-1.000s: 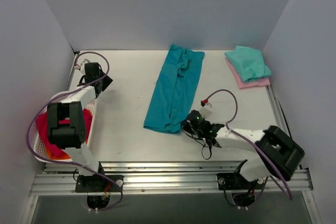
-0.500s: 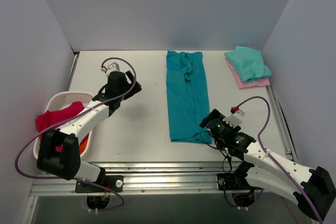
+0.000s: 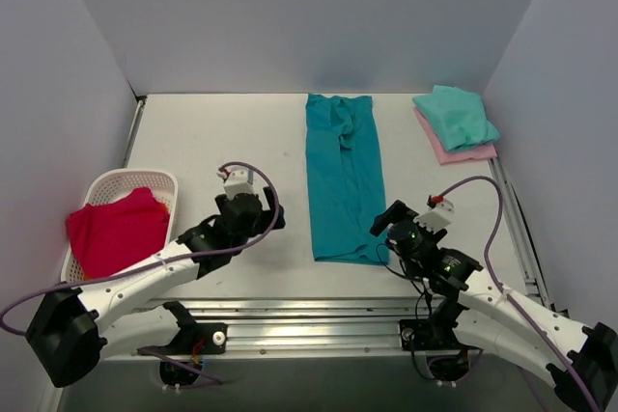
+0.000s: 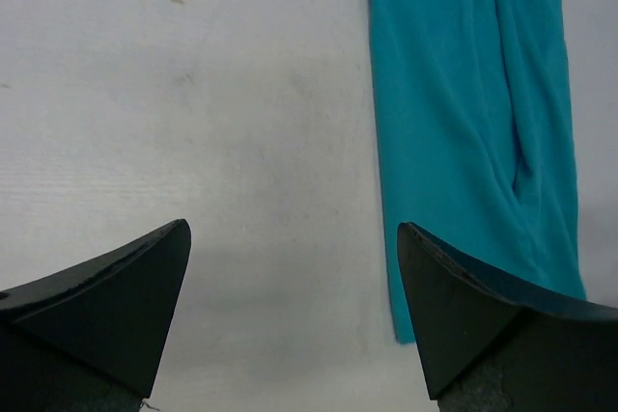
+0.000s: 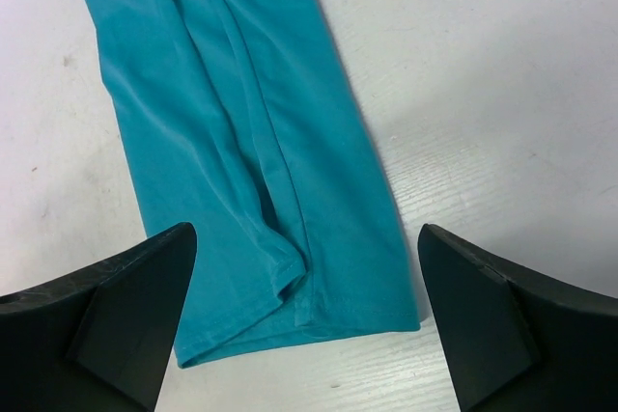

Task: Fold and stack the t-shirts
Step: Rotate the tshirt 90 degrees, then grab the bottom of the folded rectangular tshirt with both arms

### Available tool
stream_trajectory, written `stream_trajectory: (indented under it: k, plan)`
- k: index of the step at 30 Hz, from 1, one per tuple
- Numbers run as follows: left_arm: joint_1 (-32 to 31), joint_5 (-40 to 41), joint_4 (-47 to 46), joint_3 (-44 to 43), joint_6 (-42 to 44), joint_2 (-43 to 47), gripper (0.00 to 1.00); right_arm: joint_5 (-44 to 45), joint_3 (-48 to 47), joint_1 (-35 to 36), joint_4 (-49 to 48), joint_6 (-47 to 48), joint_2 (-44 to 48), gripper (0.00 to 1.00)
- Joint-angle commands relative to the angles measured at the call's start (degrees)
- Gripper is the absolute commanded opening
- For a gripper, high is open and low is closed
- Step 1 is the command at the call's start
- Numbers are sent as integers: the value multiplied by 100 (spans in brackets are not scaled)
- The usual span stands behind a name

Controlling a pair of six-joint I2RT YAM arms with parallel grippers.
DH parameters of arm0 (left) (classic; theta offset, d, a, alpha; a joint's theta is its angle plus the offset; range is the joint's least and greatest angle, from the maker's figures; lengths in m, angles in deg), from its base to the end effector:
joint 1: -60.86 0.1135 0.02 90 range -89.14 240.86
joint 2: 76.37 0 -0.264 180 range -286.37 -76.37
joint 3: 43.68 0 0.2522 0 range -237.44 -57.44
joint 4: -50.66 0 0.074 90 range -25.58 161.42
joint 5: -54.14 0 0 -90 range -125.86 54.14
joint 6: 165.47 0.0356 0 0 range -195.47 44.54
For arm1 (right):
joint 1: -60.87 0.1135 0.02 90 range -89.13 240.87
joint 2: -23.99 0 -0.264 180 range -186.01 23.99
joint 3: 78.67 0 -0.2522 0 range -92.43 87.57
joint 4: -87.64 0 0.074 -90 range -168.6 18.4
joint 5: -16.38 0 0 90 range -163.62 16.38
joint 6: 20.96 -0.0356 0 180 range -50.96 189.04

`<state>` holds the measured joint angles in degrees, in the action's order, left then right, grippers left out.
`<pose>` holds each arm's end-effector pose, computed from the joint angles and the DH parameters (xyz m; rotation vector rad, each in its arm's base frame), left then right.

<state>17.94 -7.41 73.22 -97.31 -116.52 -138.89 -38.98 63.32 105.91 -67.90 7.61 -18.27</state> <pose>0.1852 -0.1491 0.2538 -0.2577 2.0531 -0.3822 0.1321 0.1037 0.2227 0.6474 1.9167 0.5729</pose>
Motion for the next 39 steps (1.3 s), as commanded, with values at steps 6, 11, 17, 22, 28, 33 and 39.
stream_trajectory:
  k: [6, 11, 17, 22, 28, 33, 39]
  plan:
    - [-1350, -419, 350, 235, -596, -602, 95, -272, -80, 32, -190, 343, -712, 97]
    - [-1799, -462, -123, 331, -790, -1191, 94, -896, 402, 40, -1050, 88, -1266, 96]
    - [-1808, -928, -809, 165, -693, -1894, 94, -1020, 623, 58, -1439, -185, -1724, 95]
    - [-1808, -981, -1195, -29, -588, -2273, 94, -844, 667, 75, -1202, -308, -1514, 95]
    - [-1808, -1069, -1521, -90, -579, -2422, 94, -774, 720, 102, -1096, -457, -1320, 94]
    - [-1808, -1131, -1477, -196, -579, -2642, 94, -713, 738, 128, -1096, -572, -1302, 92]
    - [-1808, -1201, -1574, -310, -605, -2993, 90, -599, 764, 251, -833, -765, -1250, 84]
